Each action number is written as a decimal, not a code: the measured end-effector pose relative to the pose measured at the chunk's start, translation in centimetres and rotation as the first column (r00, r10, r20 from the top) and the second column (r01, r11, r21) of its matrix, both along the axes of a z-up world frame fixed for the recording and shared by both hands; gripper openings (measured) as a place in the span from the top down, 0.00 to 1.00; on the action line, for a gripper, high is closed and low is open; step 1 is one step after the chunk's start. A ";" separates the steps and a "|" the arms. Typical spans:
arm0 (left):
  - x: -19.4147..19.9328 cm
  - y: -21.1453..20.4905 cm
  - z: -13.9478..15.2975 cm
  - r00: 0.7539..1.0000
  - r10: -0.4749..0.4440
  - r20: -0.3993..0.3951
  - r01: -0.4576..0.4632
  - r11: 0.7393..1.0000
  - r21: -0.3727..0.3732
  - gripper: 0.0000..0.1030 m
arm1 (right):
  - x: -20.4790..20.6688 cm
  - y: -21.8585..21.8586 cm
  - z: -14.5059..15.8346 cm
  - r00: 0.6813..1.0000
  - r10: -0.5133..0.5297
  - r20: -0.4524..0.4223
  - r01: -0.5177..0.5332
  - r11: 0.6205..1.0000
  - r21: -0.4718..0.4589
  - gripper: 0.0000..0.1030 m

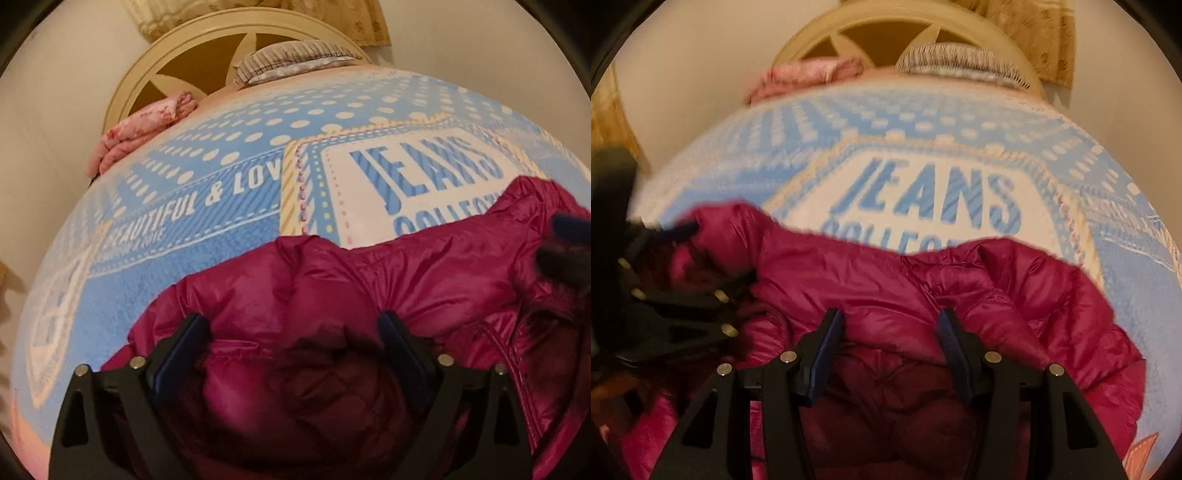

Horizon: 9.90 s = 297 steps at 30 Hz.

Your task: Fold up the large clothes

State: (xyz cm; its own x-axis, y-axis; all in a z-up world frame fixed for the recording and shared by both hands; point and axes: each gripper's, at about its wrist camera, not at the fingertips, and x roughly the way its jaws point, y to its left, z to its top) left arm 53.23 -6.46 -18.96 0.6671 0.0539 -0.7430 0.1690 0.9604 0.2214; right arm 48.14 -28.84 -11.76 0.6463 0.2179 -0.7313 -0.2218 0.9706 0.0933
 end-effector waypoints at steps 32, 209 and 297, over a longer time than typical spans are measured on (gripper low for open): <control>0.9 -3.9 -0.8 0.993 -0.082 -0.089 0.058 0.968 -0.244 0.07 | 1.4 -1.8 -3.3 0.994 -0.102 -0.047 0.102 0.995 0.006 0.59; -31.2 0.8 3.7 1.000 -0.018 0.024 0.023 0.971 -0.240 0.00 | -25.0 -10.0 11.8 0.979 -0.164 0.124 0.164 0.986 0.010 0.08; -22.9 -3.8 -0.2 0.996 0.066 -0.056 -0.073 0.987 -0.144 0.00 | -24.9 -0.3 4.4 0.961 -0.264 0.084 0.266 0.964 -0.009 0.01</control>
